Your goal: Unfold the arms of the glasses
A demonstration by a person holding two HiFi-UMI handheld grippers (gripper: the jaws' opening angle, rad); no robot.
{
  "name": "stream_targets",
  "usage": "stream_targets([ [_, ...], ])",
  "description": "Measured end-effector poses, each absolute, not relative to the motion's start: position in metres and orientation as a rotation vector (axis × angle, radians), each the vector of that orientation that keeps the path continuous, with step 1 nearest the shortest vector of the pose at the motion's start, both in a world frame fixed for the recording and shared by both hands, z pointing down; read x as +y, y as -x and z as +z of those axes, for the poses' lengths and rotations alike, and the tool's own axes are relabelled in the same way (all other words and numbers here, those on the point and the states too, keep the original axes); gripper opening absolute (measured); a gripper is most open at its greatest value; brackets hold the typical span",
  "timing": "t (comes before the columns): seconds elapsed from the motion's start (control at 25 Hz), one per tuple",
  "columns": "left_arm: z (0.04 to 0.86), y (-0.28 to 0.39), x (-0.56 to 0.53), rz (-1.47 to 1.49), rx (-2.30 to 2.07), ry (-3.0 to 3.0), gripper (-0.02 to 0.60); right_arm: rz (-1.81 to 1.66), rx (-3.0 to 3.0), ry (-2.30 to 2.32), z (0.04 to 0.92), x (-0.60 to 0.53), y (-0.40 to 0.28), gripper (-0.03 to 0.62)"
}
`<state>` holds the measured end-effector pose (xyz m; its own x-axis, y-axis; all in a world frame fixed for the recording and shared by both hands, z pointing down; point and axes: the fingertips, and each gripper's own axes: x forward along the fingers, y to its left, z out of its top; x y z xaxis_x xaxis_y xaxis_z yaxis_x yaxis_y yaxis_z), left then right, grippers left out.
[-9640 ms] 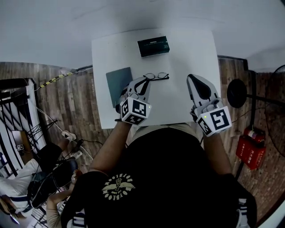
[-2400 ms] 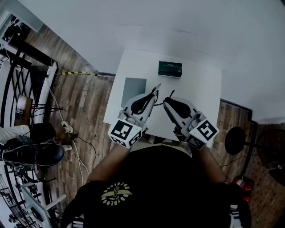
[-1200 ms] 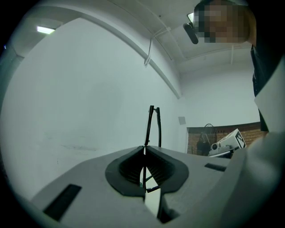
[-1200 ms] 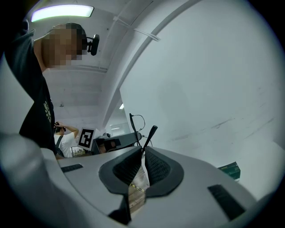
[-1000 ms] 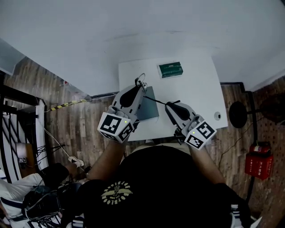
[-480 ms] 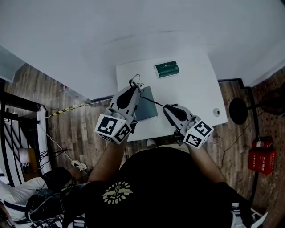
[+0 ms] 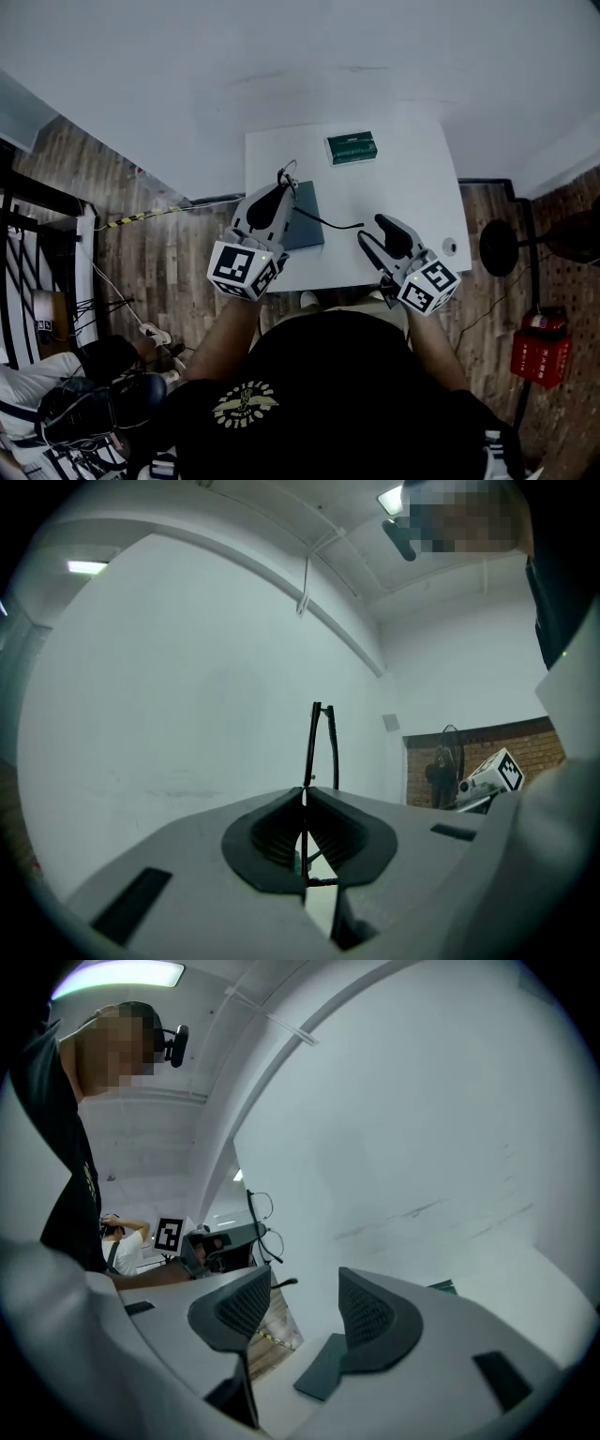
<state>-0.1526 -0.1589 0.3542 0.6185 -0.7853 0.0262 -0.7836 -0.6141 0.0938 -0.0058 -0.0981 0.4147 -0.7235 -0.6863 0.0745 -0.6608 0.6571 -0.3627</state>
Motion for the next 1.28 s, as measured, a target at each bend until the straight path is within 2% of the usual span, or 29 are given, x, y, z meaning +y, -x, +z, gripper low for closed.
stream_targets([
  [0.24, 0.364, 0.119, -0.161, 0.041, -1.365, -2.729, 0.018, -0.400, 2.700, 1.230, 0.361, -0.121, -0.068, 0.210],
  [0.48, 0.367, 0.065, -0.164, 0.038, -1.360, -2.728, 0.018, -0.290, 2.819, 1.021, 0.322, -0.121, -0.065, 0.210],
  [0.88, 0.367, -0.011, -0.162, 0.102, -1.427, -2.721, 0.018, -0.364, 2.865, 0.902, 0.323, -0.139, -0.112, 0.210],
  [1.28, 0.371, -0.075, -0.159, 0.217, -1.462, -2.754, 0.018, -0.406, 2.954, 0.681, 0.327, -0.139, -0.112, 0.204],
])
